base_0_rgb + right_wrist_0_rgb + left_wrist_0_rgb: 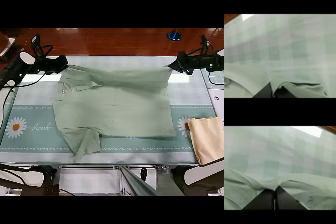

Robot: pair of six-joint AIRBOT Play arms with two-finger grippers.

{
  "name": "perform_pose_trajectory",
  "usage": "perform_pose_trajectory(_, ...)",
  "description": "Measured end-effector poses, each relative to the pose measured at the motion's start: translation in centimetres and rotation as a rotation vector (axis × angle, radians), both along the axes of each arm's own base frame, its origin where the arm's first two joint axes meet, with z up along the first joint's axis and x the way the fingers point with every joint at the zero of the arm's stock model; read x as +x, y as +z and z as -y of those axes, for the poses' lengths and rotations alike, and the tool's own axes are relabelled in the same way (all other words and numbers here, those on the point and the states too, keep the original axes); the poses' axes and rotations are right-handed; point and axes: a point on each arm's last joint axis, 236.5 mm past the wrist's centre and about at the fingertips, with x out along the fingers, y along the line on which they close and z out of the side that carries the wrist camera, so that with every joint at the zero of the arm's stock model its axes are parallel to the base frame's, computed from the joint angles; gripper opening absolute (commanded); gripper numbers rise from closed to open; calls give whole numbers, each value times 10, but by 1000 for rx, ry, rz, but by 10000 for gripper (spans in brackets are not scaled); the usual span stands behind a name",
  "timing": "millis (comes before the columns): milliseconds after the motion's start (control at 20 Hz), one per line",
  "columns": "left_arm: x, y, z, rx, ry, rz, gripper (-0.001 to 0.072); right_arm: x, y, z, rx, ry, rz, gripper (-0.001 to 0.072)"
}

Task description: Fold the shirts.

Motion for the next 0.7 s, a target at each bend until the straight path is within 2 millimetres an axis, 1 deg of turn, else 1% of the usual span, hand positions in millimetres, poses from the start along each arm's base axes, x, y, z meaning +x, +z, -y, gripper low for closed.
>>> perform_pose_trajectory(150,-18,2,-3,18,-89,-55,26,-15,1,-1,1,70,-24,19)
perform_pose_trajectory(250,-43,-4,-3,23,-178,-134,26,-32,-3,1,-23,128,-66,18)
perform_pose_trajectory(350,-70,-16,-4,25,-264,-228,26,-53,-20,12,-86,158,-153,18)
perform_pose_trajectory(450,-97,-33,-2,24,-353,-321,26,-77,-46,22,-152,166,-274,19)
perform_pose_trajectory(600,-126,-55,-2,16,-429,-418,27,-107,-76,22,-210,198,-396,20)
perform_pose_trajectory(650,-132,-59,-3,10,-443,-440,149,-113,-83,23,-227,201,-425,109)
perform_pose_trajectory(700,-138,-62,-3,5,-454,-463,455,-118,-89,24,-241,199,-449,375)
